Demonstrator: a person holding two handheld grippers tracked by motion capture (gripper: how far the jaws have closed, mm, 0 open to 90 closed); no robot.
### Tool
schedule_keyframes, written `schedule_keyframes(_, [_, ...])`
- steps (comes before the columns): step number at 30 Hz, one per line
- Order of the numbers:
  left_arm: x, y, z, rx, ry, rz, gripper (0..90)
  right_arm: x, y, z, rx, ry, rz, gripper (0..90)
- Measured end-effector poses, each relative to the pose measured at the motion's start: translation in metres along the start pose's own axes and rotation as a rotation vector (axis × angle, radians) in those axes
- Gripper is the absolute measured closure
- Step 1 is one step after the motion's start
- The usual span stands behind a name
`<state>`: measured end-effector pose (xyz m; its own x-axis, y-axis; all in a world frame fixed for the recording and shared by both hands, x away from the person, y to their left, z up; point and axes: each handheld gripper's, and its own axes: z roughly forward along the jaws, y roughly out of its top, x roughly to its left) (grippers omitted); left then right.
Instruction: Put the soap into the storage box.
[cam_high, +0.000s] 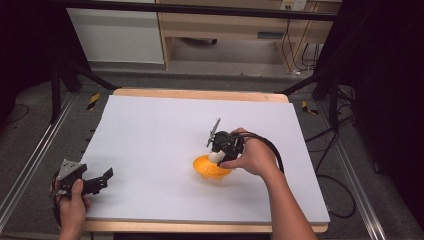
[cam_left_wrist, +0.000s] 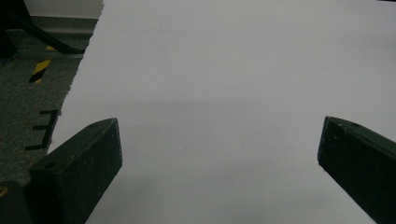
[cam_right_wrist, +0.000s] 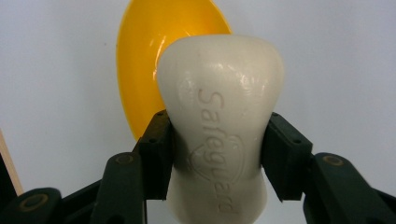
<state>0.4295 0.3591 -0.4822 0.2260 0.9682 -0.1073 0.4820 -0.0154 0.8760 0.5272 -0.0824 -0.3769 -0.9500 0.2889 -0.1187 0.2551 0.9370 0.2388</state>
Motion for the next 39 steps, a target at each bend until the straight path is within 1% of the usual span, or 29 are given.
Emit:
schedule_keyframes(1, [0.000, 0.000, 0.000, 0.000, 0.000, 0.000, 0.0, 0.001, 0.002, 0.001, 0.004, 0.002, 0.004, 49.7])
schedule_keyframes(2, [0.000, 0.000, 0.000, 0.000, 0.000, 0.000, 0.0, 0.002, 0.005, 0.003, 0.009, 0.005, -0.016, 49.7])
schedule_keyframes(3, [0.000, 0.000, 0.000, -0.001, -0.001, 0.000, 0.0, 0.003, 0.007, 0.004, 0.005, 0.010, -0.014, 49.7])
schedule_keyframes(7, [0.000, 0.000, 0.000, -0.001, -0.001, 0.000, 0.0, 0.006, 0.011, 0.006, 0.004, 0.017, -0.033, 49.7])
schedule_keyframes(8, [0.000, 0.000, 0.000, -0.002, -0.001, 0.000, 0.0, 0.007, 0.012, 0.007, 0.007, 0.019, -0.023, 49.7])
schedule_keyframes(9, [0.000, 0.000, 0.000, -0.002, -0.001, -0.001, 0.0, 0.006, 0.013, 0.007, 0.004, 0.020, -0.043, 49.7])
schedule_keyframes(10, [0.000, 0.000, 0.000, -0.001, -0.002, -0.001, 0.0, 0.007, 0.014, 0.008, 0.002, 0.025, -0.043, 49.7])
schedule_keyframes(15, [0.000, 0.000, 0.000, -0.001, -0.001, 0.000, 0.0, 0.011, 0.018, 0.011, 0.008, 0.050, -0.086, 49.7])
schedule_keyframes(16, [0.000, 0.000, 0.000, -0.002, -0.001, 0.000, 0.0, 0.012, 0.019, 0.011, 0.009, 0.051, -0.074, 49.7])
schedule_keyframes(17, [0.000, 0.000, 0.000, -0.003, -0.001, 0.000, 0.0, 0.011, 0.020, 0.012, 0.007, 0.046, -0.088, 49.7])
schedule_keyframes(19, [0.000, 0.000, 0.000, -0.003, -0.002, -0.001, 0.0, 0.011, 0.021, 0.013, 0.008, 0.050, -0.096, 49.7])
schedule_keyframes(20, [0.000, 0.000, 0.000, -0.002, -0.001, -0.001, 0.0, 0.011, 0.022, 0.014, 0.018, 0.053, -0.092, 49.7])
schedule_keyframes(21, [0.000, 0.000, 0.000, -0.002, -0.002, -0.001, 0.0, 0.011, 0.023, 0.015, 0.028, 0.055, -0.105, 49.7])
schedule_keyframes(22, [0.000, 0.000, 0.000, -0.002, -0.002, -0.001, 0.0, 0.011, 0.023, 0.015, 0.028, 0.055, -0.105, 49.7])
schedule_keyframes(23, [0.000, 0.000, 0.000, -0.001, -0.002, -0.001, 0.0, 0.012, 0.023, 0.016, 0.030, 0.057, -0.091, 49.7])
schedule_keyframes(24, [0.000, 0.000, 0.000, -0.003, -0.002, -0.001, 0.0, 0.011, 0.023, 0.017, 0.029, 0.055, -0.109, 49.7])
schedule_keyframes(25, [0.000, 0.000, 0.000, -0.003, -0.002, -0.001, 0.0, 0.012, 0.024, 0.018, 0.038, 0.055, -0.091, 49.7])
schedule_keyframes(26, [0.000, 0.000, 0.000, -0.002, -0.003, -0.001, 0.0, 0.011, 0.023, 0.019, 0.033, 0.054, -0.110, 49.7])
schedule_keyframes(27, [0.000, 0.000, 0.000, -0.001, -0.003, -0.001, 0.0, 0.011, 0.023, 0.021, 0.032, 0.056, -0.100, 49.7])
schedule_keyframes(28, [0.000, 0.000, 0.000, -0.002, -0.002, 0.000, 0.0, 0.011, 0.024, 0.021, 0.038, 0.055, -0.100, 49.6])
schedule_keyframes(29, [0.000, 0.000, 0.000, -0.002, -0.003, -0.002, 0.0, 0.010, 0.023, 0.022, 0.033, 0.053, -0.107, 49.6])
schedule_keyframes(31, [0.000, 0.000, 0.000, -0.002, -0.003, -0.002, 0.0, 0.010, 0.023, 0.022, 0.038, 0.051, -0.099, 49.1])
schedule_keyframes(32, [0.000, 0.000, 0.000, -0.001, -0.003, -0.002, 0.0, 0.009, 0.023, 0.021, 0.041, 0.061, -0.080, 48.5])
schedule_keyframes(33, [0.000, 0.000, 0.000, -0.001, -0.003, -0.002, 0.0, 0.009, 0.023, 0.021, 0.040, 0.071, -0.072, 47.2])
schedule_keyframes(34, [0.000, 0.000, 0.000, -0.001, -0.003, -0.002, 0.0, 0.009, 0.022, 0.019, 0.023, 0.073, -0.059, 43.7])
schedule_keyframes(35, [0.000, 0.000, 0.000, -0.001, -0.002, -0.001, 0.0, 0.009, 0.022, 0.019, 0.023, 0.073, -0.059, 43.7])
schedule_keyframes(36, [0.000, 0.000, 0.000, -0.001, -0.001, 0.000, 0.0, 0.008, 0.021, 0.017, 0.007, 0.075, -0.055, 42.6])
schedule_keyframes(38, [0.000, 0.000, 0.000, -0.001, -0.001, 0.000, 0.0, 0.006, 0.020, 0.013, -0.007, 0.070, -0.037, 42.3])
schedule_keyframes(39, [0.000, 0.000, 0.000, -0.001, -0.001, 0.001, 0.0, 0.007, 0.019, 0.010, -0.005, 0.069, -0.008, 41.3])
